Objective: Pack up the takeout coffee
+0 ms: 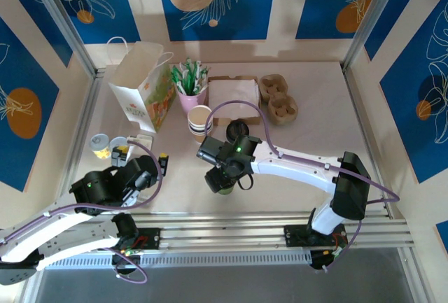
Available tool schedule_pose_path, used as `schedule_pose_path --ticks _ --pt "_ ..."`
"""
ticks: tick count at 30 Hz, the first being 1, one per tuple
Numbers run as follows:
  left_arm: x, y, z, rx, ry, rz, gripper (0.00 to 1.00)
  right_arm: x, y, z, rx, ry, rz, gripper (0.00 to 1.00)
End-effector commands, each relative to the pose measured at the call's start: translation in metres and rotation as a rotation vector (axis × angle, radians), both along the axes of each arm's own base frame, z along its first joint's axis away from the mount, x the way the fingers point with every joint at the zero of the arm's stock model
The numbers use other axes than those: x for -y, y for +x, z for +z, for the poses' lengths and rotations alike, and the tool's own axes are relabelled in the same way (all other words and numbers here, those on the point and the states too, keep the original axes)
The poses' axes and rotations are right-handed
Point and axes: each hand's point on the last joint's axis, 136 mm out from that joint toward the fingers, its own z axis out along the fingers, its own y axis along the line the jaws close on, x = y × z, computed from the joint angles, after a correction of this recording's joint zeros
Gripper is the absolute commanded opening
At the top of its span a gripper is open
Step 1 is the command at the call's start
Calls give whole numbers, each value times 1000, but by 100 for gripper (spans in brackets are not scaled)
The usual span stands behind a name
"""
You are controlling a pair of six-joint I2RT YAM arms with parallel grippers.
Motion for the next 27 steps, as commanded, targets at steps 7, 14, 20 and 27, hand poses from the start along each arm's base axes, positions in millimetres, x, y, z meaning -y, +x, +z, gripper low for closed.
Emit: schedule_pose_path --ticks 7,14,20,27 --pt "-6 1 -2 4 35 12 100 9 5 5 7 -11 -39 82" --pt "-5 1 -3 2 38 10 100 9 6 18 13 27 -41 82" --pt "-5 1 -4 -2 38 7 100 7 7 35 30 56 -38 82" --pt "-4 1 -4 -3 43 3 100 2 7 48 37 95 -28 75"
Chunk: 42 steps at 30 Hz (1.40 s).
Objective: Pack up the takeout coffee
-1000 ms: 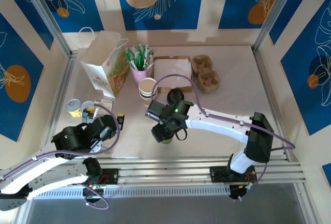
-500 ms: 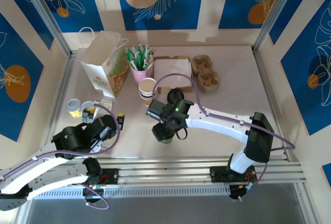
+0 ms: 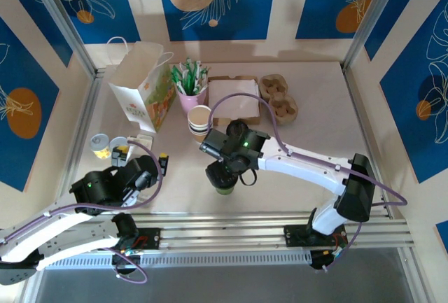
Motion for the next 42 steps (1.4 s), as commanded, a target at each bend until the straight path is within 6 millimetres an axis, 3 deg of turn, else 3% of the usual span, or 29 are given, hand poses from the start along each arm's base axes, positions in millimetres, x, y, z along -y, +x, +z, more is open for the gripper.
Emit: schedule_pose_path --ticks 1,6,12,25,42 --pt "-3 1 -3 -3 40 3 100 -2 -1 17 3 47 -2 71" --pt "-3 1 -4 -6 45 1 100 -6 3 13 -18 73 -9 44" --pt "-3 1 -5 -9 44 0 100 -1 11 1 -53 94 -45 29" --pt "-1 1 -7 -18 43 -2 100 14 12 -27 -63 65 -132 20" --pt "2 0 -11 -35 39 -9 100 29 3 -52 -11 -26 -194 18"
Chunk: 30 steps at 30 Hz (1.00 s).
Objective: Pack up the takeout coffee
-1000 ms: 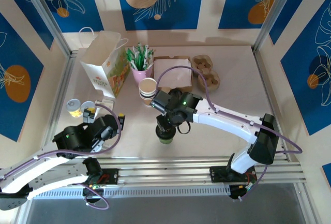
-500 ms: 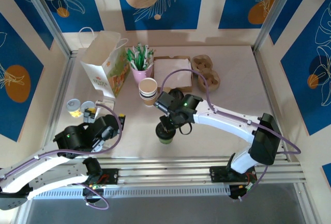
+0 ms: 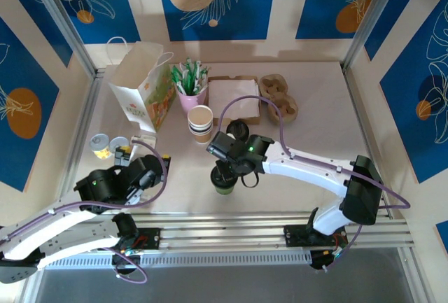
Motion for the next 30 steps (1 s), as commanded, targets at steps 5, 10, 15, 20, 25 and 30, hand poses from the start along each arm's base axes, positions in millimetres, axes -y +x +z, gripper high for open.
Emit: schedule_pose_path --ticks 5,10,15,20,25,30 --pt "2 -1 -9 -30 18 -15 100 20 -18 -21 -51 -81 -36 18" --pt "7 0 -12 -45 20 -29 100 12 -15 -8 -36 -58 -8 21" --pt "13 -1 -16 -67 9 -48 100 7 -8 -1 -30 -59 10 29" --pt "18 -2 -17 -82 -11 -66 100 2 -2 11 -21 -46 29 35" --pt "29 -4 -19 -111 -66 -89 100 -5 0 27 -15 -8 50 40" --pt "57 -9 -22 -195 -176 -135 100 -2 -3 48 -4 40 47 43"
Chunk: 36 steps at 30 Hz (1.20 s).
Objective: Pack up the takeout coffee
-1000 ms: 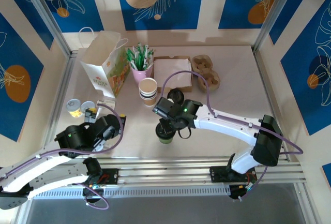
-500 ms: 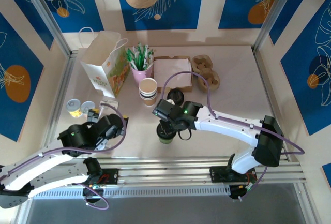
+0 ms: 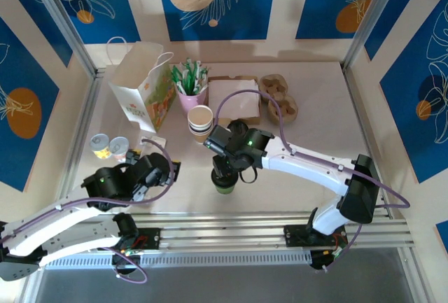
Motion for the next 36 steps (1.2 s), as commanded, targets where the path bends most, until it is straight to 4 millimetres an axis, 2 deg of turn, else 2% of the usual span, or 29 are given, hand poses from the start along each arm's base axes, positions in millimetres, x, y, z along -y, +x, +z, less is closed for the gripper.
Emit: schedule_pose_path --ticks 1,3,8,13,18,25,36 --pt "30 -3 -1 -88 -121 -45 100 10 -6 23 -6 50 -1 44" --pt "52 -4 -4 -156 -151 -77 100 19 -7 22 -18 85 -24 44" --pt "90 2 -9 -278 -123 -100 100 44 -5 12 -67 139 -99 44" --pt "111 9 -12 -343 -82 -98 100 56 -8 5 -107 235 -146 40" --pt "129 6 -27 -427 -91 -103 100 58 -12 -10 -156 321 -178 35" --pt "136 0 -45 -503 -84 -104 98 56 -18 -25 -191 407 -199 31" --pt "135 0 -65 -549 -24 -61 96 54 -16 -26 -182 489 -203 29"
